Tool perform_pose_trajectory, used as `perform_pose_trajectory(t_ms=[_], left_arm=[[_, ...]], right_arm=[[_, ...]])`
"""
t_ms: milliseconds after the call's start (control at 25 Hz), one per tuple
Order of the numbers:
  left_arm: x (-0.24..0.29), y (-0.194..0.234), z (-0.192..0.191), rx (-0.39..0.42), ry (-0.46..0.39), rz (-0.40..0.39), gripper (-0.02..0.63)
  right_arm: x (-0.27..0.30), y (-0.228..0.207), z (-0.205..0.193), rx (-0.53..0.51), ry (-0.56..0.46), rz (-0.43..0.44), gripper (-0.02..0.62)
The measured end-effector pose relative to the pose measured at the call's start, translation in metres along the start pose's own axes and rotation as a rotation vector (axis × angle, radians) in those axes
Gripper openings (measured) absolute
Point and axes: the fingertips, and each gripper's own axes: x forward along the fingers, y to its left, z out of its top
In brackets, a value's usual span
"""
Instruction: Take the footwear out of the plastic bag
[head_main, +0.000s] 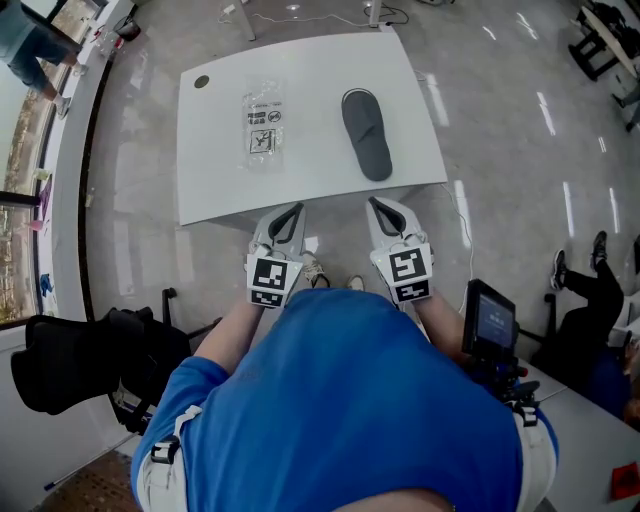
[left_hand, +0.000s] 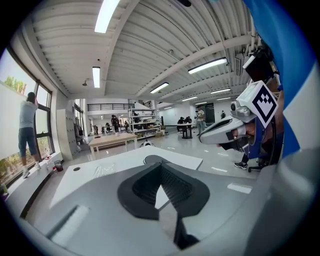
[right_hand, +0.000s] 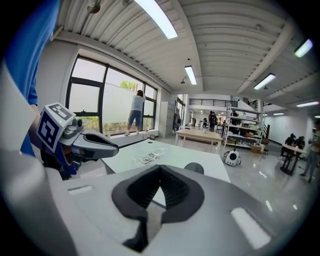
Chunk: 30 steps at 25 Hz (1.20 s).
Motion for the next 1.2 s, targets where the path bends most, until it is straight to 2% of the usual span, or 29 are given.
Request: perform_pose_trajectory(t_ms=[560, 1200], left_arm=[[-0.005, -0.020, 0.012, 0.017, -0.017, 0.020, 0.006], [-0.001, -0.003, 0.018, 0.021, -0.031, 0.032, 0.006]], right_arm=[[-0.018, -0.004, -0.005, 0.014, -0.001, 0.006, 0.003], [0.002, -0.007, 0.005, -0.002, -0.012, 0.010, 0.003]])
